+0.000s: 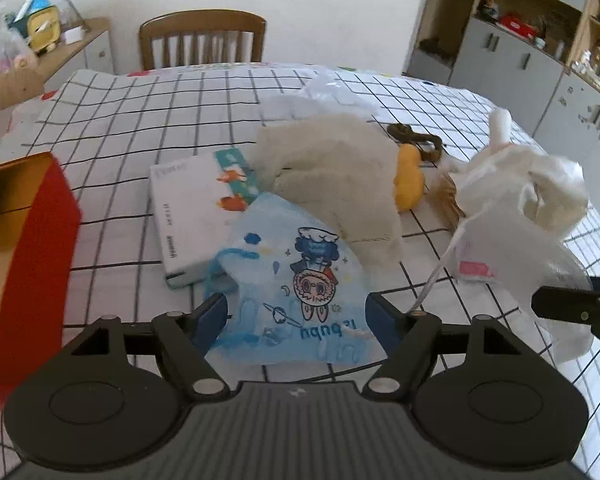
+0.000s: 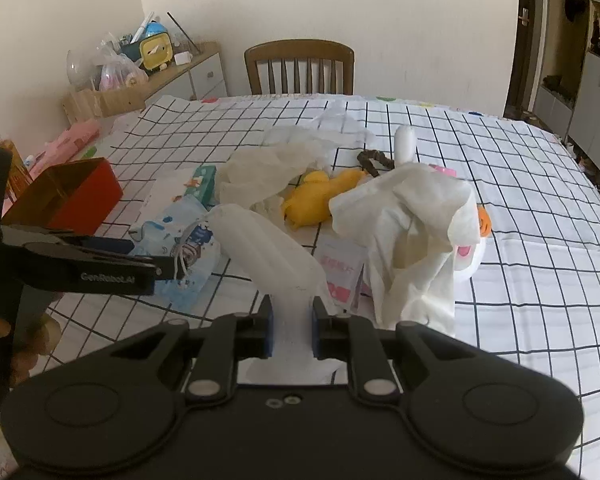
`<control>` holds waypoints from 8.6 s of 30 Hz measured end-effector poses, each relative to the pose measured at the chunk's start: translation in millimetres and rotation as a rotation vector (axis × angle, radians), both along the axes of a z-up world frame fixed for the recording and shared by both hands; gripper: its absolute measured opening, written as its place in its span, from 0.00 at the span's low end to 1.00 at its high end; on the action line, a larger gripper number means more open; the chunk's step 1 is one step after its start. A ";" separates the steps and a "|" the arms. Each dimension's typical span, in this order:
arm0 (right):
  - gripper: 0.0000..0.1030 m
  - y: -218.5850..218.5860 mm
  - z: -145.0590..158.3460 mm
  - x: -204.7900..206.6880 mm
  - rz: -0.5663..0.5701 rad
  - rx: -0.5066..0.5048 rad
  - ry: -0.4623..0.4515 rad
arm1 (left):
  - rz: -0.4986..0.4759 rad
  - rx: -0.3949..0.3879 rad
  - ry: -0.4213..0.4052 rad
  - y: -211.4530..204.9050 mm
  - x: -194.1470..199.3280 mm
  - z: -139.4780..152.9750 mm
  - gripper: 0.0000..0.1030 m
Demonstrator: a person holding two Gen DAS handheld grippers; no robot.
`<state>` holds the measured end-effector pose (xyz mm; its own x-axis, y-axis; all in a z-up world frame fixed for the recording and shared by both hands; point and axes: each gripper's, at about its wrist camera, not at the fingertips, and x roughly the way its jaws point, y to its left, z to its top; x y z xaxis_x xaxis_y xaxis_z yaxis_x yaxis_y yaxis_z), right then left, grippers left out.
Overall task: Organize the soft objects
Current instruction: 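Carry the blue bag and white mask with both tools into the gold tin, then open both tools to drop the bag and mask into the tin, then move both tools back over the cloths and yellow toy on the table, then grasp the beige mesh cloth with the left tool while the right tool grasps the white cloth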
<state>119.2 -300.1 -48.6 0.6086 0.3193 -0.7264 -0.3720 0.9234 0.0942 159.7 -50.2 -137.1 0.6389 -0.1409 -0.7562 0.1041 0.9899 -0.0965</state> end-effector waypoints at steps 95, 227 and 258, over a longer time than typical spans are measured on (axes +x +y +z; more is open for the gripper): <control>0.17 319.2 -2.3 57.3 0.440 -0.001 0.145 | 0.325 0.083 0.085 233.3 -18.2 32.3 0.11; 0.54 -39.4 15.6 64.0 -0.056 -0.118 -0.139 | -0.070 0.033 -0.060 -41.6 112.7 3.4 0.74; 0.03 -50.6 63.0 38.4 -0.093 -0.001 -0.256 | -0.143 -0.078 -0.113 -24.4 87.4 54.3 0.07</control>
